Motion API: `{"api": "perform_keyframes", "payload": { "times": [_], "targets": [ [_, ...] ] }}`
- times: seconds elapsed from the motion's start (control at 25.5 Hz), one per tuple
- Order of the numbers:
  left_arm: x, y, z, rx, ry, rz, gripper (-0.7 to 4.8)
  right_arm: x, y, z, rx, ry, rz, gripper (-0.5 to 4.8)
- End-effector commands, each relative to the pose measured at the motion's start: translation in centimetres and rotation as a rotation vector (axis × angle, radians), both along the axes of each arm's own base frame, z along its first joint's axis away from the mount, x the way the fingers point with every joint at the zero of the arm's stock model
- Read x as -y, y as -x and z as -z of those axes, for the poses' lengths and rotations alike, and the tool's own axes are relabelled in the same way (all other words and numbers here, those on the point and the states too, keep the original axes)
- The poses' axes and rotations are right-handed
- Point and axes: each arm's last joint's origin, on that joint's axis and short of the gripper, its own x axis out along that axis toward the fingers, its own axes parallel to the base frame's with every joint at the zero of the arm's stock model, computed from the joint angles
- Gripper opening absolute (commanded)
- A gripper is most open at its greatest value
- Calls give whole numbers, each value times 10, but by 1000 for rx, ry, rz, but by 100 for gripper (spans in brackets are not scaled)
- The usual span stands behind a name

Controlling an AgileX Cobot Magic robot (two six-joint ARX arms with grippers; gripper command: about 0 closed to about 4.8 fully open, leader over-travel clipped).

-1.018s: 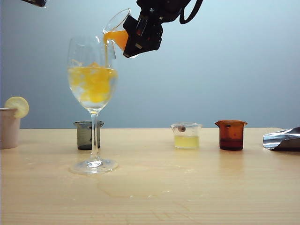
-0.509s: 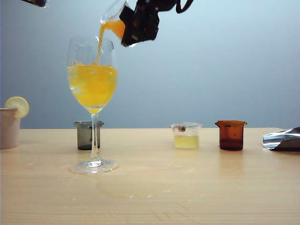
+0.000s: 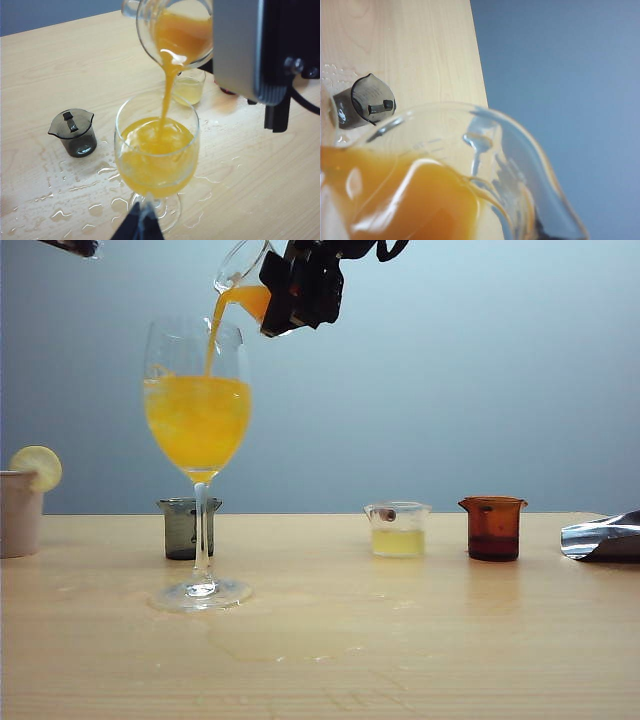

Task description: Pick up the second measuring cup from the left, pour the orange juice inside into the goblet, and finally put the measuring cup back in its original place.

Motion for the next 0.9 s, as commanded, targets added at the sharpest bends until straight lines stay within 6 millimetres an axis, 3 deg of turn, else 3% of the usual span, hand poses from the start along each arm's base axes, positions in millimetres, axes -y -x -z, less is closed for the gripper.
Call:
{"api": "perform_keyframes", "payload": {
  "times": [0.04, 0.9],
  "targets": [
    [0, 0, -2, 7, 4, -3, -5, 0, 1, -7, 42, -5, -3, 112],
    [-2, 2, 5, -43, -49, -16, -5, -4, 5, -10, 175, 136, -27, 111]
  ]
}}
